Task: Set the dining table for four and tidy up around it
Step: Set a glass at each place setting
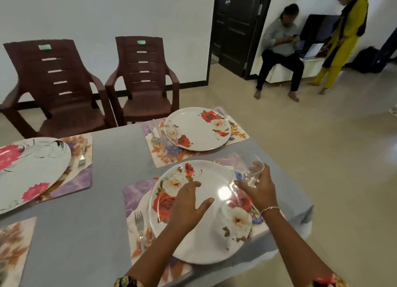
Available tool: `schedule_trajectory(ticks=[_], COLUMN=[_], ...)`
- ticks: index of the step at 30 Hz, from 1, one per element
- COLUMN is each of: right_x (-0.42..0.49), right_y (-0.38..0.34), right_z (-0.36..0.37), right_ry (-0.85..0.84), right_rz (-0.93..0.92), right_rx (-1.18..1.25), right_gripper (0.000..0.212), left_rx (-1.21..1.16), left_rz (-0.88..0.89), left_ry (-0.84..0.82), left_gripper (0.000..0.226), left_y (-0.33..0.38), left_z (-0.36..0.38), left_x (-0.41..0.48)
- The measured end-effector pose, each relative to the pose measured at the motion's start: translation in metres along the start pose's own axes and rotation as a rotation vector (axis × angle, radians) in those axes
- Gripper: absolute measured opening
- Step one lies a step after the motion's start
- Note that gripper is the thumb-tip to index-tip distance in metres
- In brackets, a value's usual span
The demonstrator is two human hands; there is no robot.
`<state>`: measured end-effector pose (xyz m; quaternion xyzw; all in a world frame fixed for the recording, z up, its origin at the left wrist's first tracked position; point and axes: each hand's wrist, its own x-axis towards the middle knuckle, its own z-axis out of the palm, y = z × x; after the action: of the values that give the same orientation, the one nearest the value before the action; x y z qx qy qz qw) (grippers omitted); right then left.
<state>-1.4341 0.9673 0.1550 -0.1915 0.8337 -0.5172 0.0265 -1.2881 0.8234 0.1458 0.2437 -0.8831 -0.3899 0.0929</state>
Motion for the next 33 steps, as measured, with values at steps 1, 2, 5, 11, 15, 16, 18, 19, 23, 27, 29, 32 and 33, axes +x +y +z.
schedule_trajectory(ticks=[1, 2, 5, 11, 15, 16, 18, 19, 23, 27, 29, 32, 33], right_x=[0.015, 0.028, 0.064, 0.118, 0.14, 0.143, 0.149, 0.15, 0.153, 0.155, 0.153, 0.144, 0.138], right_y=[0.006, 0.011, 0.02, 0.035, 0.045, 0.048, 0.054, 0.056, 0.064, 0.067, 0.069, 0.071, 0.07], right_z=[0.001, 0.001, 0.006, 0.022, 0.036, 0.038, 0.042, 0.045, 0.048, 0.047, 0.046, 0.043, 0.041], right_ry=[-0.017, -0.033, -0.068, -0.13, -0.198, -0.215, -0.252, -0.264, -0.294, -0.335, -0.358, -0.363, -0.344], right_rz=[-0.004, 0.001, 0.019, 0.002, -0.018, -0.016, -0.029, -0.036, -0.055, -0.062, -0.036, 0.06, 0.102], right_rx=[-0.004, -0.006, -0.001, 0.0, 0.016, 0.016, 0.017, 0.011, 0.02, 0.02, -0.009, -0.123, -0.152], right_gripper=[0.077, 0.077, 0.079, 0.069, 0.07, 0.071, 0.073, 0.073, 0.074, 0.076, 0.078, 0.06, 0.053], left_rx=[0.018, 0.048, 0.155, 0.264, 0.33, 0.339, 0.356, 0.356, 0.364, 0.386, 0.414, 0.445, 0.46], left_rz=[-0.001, 0.002, 0.015, -0.037, -0.084, -0.104, -0.146, -0.164, -0.239, -0.305, -0.329, -0.374, -0.395], left_ry=[0.001, -0.005, -0.051, -0.071, -0.044, -0.035, 0.008, 0.027, 0.085, 0.136, 0.158, 0.218, 0.24], left_gripper=[0.056, 0.055, 0.056, 0.056, 0.055, 0.055, 0.055, 0.055, 0.055, 0.054, 0.055, 0.054, 0.054], left_y=[0.0, 0.0, 0.0, -0.001, 0.002, 0.003, 0.007, 0.008, 0.01, 0.011, 0.012, 0.009, 0.007], left_z=[0.004, 0.008, 0.016, 0.036, 0.05, 0.054, 0.059, 0.061, 0.069, 0.077, 0.08, 0.082, 0.084], left_x=[0.01, 0.019, 0.039, 0.066, 0.074, 0.074, 0.073, 0.073, 0.066, 0.056, 0.05, 0.04, 0.035])
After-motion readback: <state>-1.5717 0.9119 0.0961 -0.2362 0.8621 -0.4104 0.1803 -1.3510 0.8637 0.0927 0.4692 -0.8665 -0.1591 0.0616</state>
